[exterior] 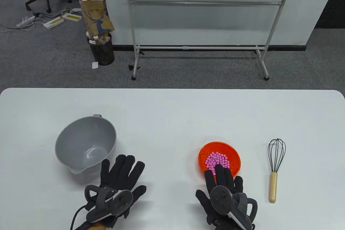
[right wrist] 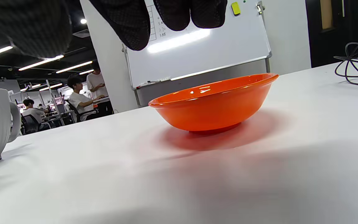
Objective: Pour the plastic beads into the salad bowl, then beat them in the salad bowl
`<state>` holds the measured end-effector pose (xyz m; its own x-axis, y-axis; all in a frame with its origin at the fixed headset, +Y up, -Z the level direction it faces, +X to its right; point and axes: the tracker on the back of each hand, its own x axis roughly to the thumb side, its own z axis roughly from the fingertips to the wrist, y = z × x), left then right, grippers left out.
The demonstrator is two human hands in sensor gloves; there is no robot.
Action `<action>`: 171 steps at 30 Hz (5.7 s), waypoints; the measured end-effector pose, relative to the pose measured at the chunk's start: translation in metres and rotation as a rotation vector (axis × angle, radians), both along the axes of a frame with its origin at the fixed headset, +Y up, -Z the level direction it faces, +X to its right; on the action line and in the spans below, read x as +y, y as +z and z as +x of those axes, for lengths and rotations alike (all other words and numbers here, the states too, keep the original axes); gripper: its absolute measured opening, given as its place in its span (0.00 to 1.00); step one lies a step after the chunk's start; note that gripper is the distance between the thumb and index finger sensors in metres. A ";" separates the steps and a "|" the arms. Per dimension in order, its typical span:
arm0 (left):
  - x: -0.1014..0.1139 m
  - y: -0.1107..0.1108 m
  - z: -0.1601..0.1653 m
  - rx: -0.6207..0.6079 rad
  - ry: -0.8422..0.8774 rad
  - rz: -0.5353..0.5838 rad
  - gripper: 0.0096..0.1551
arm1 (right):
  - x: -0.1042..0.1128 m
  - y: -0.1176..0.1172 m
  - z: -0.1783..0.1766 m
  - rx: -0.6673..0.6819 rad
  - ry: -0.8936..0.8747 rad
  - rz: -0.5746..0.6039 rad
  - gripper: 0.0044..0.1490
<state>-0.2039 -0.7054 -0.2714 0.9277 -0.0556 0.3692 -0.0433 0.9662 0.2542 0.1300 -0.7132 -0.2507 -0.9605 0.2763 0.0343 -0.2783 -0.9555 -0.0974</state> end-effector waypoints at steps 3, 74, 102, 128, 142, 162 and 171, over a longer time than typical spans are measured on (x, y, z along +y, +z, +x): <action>0.000 0.000 0.000 -0.003 0.002 -0.001 0.45 | 0.000 0.000 0.000 -0.001 0.003 0.001 0.49; 0.010 0.043 0.049 -0.186 0.029 0.161 0.30 | -0.002 -0.002 0.015 -0.080 -0.041 -0.038 0.48; 0.031 0.020 -0.009 0.034 0.153 0.066 0.45 | -0.003 -0.002 0.014 -0.075 -0.042 -0.045 0.48; -0.003 -0.016 -0.061 0.266 0.113 -0.047 0.44 | 0.021 -0.007 0.061 -0.397 -0.304 0.050 0.49; -0.004 -0.016 -0.061 0.267 0.103 -0.060 0.44 | -0.040 -0.077 0.116 -0.700 -0.562 -0.403 0.49; -0.006 -0.018 -0.063 0.276 0.116 -0.079 0.43 | -0.046 -0.076 0.113 -0.685 -0.702 -0.287 0.33; -0.007 -0.018 -0.061 0.277 0.108 -0.089 0.43 | 0.031 -0.065 0.100 -0.640 -0.640 -0.084 0.33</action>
<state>-0.2651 -0.7126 -0.2895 0.9925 0.0696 0.1000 -0.0873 0.9789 0.1849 0.2302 -0.6822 -0.3155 -0.4512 0.7408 -0.4976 -0.6747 -0.6482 -0.3530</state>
